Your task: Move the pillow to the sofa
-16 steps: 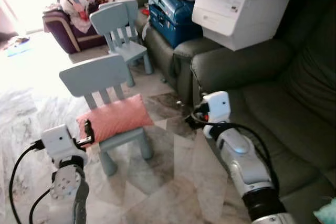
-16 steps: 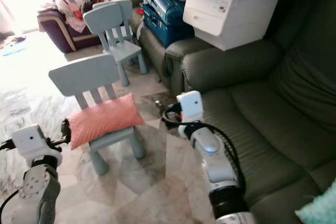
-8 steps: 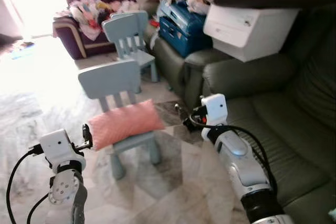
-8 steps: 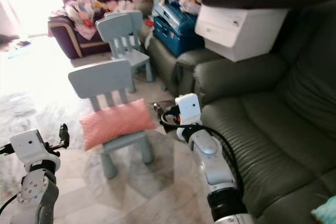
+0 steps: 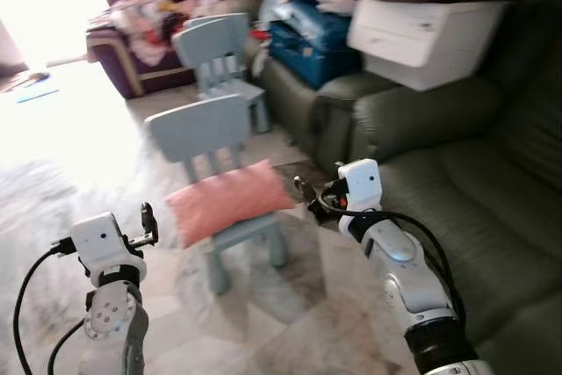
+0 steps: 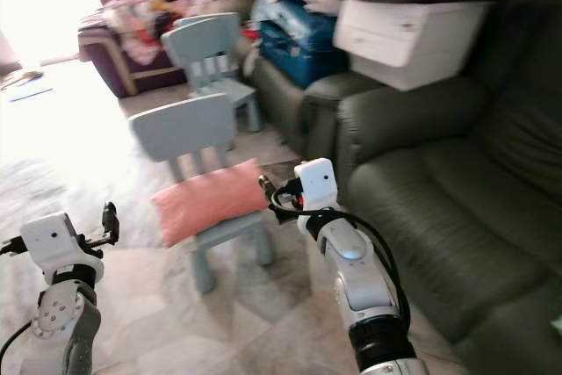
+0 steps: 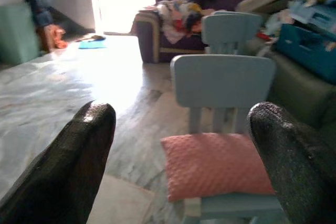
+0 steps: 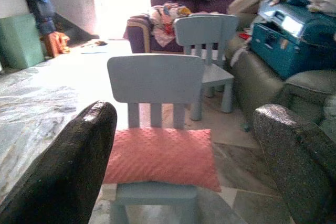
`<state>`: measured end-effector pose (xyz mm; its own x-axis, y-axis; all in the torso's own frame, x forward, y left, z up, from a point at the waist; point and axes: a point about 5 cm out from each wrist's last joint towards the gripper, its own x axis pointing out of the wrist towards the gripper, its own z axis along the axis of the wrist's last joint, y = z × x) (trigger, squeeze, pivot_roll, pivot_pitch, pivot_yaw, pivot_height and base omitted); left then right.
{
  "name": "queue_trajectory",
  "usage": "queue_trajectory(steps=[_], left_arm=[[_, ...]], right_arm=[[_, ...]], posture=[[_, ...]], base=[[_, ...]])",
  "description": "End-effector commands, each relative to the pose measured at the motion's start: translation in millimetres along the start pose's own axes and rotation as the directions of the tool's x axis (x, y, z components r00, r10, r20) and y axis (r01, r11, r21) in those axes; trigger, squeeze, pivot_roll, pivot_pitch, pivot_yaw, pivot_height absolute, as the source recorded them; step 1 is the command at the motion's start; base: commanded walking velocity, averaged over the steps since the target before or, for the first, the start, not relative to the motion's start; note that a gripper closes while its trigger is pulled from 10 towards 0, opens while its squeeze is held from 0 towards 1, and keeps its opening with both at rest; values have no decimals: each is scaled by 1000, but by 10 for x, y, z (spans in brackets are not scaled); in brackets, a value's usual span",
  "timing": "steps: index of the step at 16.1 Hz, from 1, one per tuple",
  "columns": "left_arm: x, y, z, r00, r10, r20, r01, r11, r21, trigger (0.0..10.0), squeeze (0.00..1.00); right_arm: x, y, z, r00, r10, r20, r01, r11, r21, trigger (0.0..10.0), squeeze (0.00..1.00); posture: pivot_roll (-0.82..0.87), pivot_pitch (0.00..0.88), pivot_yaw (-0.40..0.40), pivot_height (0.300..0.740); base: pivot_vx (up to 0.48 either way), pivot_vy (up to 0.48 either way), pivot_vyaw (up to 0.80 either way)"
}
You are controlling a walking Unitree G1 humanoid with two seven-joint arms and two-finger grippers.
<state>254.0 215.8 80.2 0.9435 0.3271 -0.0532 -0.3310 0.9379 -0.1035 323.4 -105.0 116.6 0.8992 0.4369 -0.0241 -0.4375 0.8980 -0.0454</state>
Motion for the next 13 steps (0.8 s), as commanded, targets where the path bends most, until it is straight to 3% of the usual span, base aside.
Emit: queue_trajectory(steps=[1, 13], left_arm=[[-4, -27, 21, 1000, -12, 12, 12, 1000, -2, 10000, 0], [-6, -31, 16, 1000, -18, 8, 18, 1000, -18, 10000, 0]], right_arm=[[0, -48, 59, 1000, -12, 19, 12, 1000, -13, 10000, 0], [14, -12, 77, 1000, 8, 29, -7, 1000, -28, 10000, 0]], posture=[[-216, 0, 80, 740], [-214, 0, 79, 740]], base=[[382, 0, 0], [442, 0, 0]])
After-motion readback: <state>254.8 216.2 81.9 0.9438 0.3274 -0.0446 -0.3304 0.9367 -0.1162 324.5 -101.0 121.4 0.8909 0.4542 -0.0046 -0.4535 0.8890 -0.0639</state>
